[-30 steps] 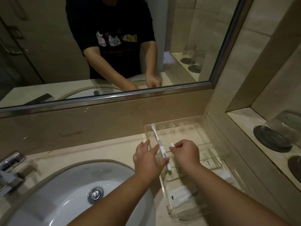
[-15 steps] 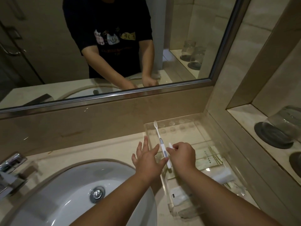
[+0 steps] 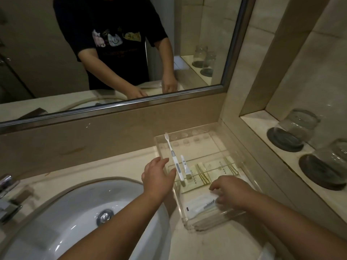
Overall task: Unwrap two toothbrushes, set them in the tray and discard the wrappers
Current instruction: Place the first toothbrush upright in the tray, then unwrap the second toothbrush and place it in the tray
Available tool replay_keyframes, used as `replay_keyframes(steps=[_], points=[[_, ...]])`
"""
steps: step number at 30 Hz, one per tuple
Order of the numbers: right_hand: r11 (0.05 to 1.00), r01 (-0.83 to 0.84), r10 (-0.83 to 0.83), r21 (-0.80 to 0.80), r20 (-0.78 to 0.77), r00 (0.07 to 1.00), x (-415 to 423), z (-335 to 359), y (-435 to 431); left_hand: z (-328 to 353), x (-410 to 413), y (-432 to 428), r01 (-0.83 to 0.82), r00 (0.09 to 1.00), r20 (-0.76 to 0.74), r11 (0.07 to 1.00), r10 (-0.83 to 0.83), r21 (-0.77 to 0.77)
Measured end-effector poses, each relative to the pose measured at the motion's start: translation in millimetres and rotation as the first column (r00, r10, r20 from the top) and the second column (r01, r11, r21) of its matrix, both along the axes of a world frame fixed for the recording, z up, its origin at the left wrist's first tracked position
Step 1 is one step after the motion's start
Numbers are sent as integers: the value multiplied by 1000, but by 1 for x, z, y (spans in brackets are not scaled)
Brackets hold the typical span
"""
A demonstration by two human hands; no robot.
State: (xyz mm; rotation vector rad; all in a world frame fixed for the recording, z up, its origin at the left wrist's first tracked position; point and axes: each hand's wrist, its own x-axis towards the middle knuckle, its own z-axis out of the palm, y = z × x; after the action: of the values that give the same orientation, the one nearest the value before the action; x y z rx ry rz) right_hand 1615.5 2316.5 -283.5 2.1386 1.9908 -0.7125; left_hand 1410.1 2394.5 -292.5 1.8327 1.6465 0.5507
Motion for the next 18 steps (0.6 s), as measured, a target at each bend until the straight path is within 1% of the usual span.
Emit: replay_keyframes(steps=[1,2,4,7,10,13,16,18], points=[[998,-61,60,11,62,996,-1,-7,-6,1,0,-5,-1,999,40,1000,0,10],[995,-97,94,34,75,993,-3,-12,-12,2,-1,-10,-2,997,80,1000,1,19],[992,-95,89,81,76,993,-4,-18,-15,4,-3,-22,-17,993,115,999,13,29],[983,-92,76,157,105,992,-3,-22,-15,6,-10,-34,-56,994,92,997,51,53],[953,-161,125,259,149,981,-2,-20,-16,10,-18,-42,-70,996,63,994,64,85],[929,-236,184,284,197,963,1,-14,-19,16,-26,-52,-66,997,52,992,61,112],[916,-269,196,298,252,948,3,2,-24,22,-31,-60,-20,996,88,992,9,122],[906,-235,169,352,208,963,0,19,-29,27,-32,-66,68,983,164,995,-80,75]])
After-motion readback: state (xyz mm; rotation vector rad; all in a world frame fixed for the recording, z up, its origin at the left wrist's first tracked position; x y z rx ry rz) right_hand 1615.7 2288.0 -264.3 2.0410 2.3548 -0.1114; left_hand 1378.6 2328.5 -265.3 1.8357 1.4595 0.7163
